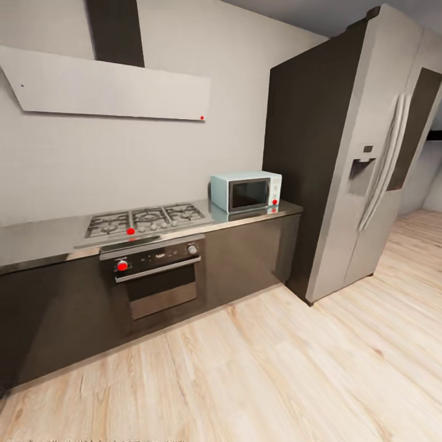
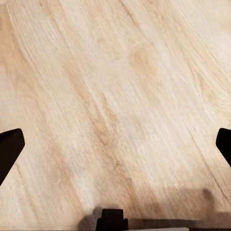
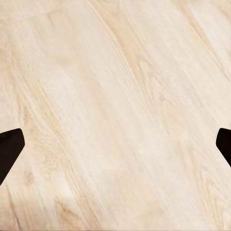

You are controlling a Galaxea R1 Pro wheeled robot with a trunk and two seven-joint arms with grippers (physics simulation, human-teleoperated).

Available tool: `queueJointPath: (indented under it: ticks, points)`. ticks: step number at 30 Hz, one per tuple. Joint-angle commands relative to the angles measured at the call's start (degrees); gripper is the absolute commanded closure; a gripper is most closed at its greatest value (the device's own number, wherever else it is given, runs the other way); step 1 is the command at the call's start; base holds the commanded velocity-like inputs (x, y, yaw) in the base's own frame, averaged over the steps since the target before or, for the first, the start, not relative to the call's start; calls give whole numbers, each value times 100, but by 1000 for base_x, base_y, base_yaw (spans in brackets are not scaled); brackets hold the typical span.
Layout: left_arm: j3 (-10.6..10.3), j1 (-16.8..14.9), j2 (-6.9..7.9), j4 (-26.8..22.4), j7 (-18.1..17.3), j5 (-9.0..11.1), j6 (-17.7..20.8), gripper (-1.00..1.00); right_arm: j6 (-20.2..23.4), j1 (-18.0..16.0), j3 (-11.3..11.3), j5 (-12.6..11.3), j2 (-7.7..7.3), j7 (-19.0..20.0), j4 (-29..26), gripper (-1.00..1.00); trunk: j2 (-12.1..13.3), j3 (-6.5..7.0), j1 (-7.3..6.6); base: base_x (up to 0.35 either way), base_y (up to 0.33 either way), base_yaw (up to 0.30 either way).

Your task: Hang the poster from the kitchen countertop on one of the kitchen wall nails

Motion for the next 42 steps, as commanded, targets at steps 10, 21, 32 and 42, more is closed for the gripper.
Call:
queueJointPath:
  ticks: [10, 21, 32, 42]
  points:
    - [6, 2, -1, -9, 0, -3, -2, -100, -19, -3, 4, 2, 3, -5, 5, -100, -2, -6, 0, 0, -310, 204]
    - [6, 2, -1, -9, 0, -3, -2, -100, -28, -3, 9, 2, 4, -6, 5, -100, -2, -6, 0, 0, -335, 286]
    - [6, 2, -1, -9, -1, -3, -3, -100, -28, -3, 12, 5, 4, -14, 5, -100, -2, -6, 0, 0, -197, 289]
    - [6, 2, -1, -9, 0, -3, -2, -100, -14, -3, 5, 6, -4, 6, 5, -100, -2, -9, 0, 25, -91, 203]
